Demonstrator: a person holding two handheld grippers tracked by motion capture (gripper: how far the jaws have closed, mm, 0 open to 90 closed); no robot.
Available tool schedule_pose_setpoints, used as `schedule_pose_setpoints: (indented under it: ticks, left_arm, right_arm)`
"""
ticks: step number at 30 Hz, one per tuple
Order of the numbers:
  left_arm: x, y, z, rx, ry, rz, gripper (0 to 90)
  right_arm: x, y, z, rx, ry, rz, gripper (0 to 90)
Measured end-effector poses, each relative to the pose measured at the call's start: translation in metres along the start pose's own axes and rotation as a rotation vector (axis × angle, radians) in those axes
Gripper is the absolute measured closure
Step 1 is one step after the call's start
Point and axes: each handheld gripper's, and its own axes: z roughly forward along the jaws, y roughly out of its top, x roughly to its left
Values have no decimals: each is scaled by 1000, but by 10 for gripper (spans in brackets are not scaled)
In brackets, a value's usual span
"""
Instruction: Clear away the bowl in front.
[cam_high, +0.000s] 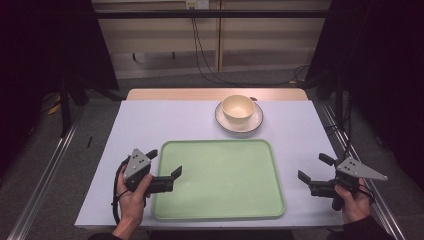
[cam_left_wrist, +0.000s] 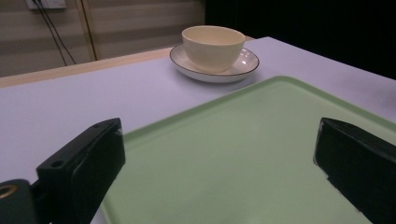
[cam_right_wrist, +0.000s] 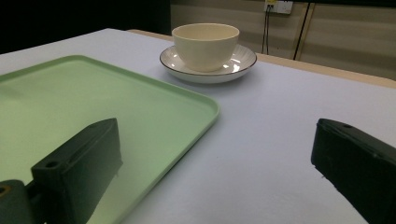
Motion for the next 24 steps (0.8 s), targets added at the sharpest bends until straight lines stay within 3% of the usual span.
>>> schedule_pose_setpoints:
  ticks: [4, 11, 14, 24]
  left_arm:
    - [0, 4, 7, -2, -26, -16, 46]
    - [2, 16, 22, -18, -26, -10, 35]
    - [2, 17, 29, -3, -28, 2, 31]
    - [0, 26, 49, 4, -83, -13, 25]
  right_arm:
    - [0, 0, 0, -1, 1, 1, 12]
    - [0, 0, 0, -1, 5, -1, 12]
    - [0, 0, 0, -1, 8, -3, 12]
    - [-1, 0, -1, 1, 7, -4, 12]
